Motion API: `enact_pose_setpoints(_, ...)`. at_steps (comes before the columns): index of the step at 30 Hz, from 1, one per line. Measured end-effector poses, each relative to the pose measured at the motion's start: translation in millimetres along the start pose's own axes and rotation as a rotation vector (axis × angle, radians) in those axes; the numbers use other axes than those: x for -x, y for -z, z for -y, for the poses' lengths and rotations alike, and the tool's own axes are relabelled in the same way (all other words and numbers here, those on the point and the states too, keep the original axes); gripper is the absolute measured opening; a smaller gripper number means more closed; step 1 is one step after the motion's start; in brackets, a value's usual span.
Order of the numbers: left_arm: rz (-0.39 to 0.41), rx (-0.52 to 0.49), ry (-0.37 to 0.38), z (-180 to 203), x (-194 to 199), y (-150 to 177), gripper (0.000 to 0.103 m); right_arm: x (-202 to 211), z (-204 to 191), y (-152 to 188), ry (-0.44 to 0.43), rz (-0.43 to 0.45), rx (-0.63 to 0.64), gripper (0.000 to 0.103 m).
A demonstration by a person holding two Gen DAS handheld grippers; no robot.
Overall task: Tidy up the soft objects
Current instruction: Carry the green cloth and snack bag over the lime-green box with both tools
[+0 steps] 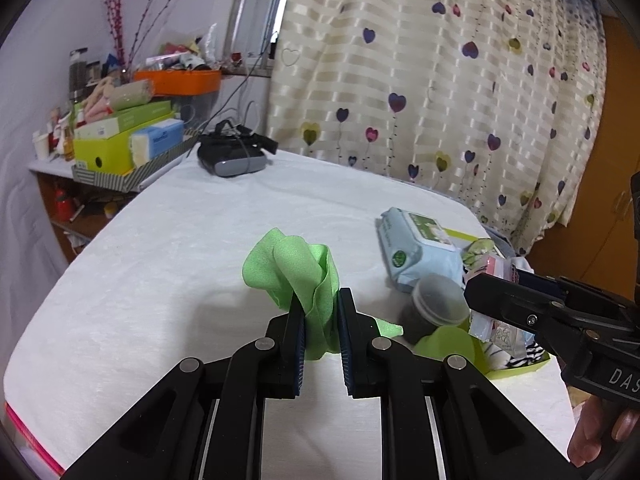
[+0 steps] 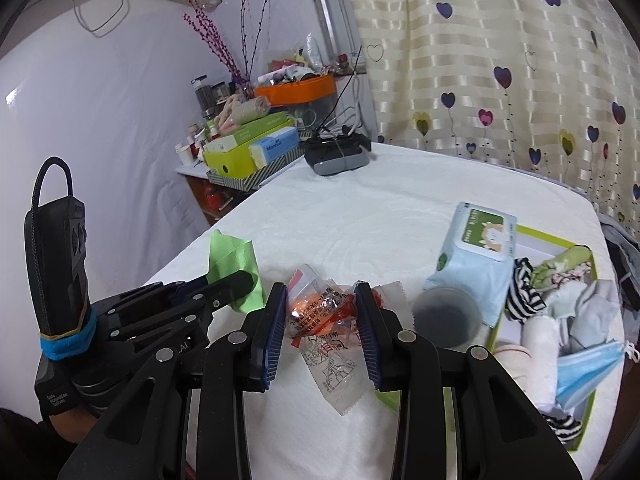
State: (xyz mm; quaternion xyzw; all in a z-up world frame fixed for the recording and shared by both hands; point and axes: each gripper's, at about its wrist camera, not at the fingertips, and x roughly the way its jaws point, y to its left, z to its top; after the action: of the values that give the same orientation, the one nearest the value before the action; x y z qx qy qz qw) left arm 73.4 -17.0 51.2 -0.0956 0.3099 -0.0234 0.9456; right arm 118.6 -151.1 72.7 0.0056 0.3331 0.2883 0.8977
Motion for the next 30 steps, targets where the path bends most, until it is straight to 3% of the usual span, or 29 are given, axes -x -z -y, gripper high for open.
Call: enact_pose_setpoints(30,0.002,-0.122,0.098,90,1,2,0.014,76,66,29,0.078,0.111,-0.119,0.035)
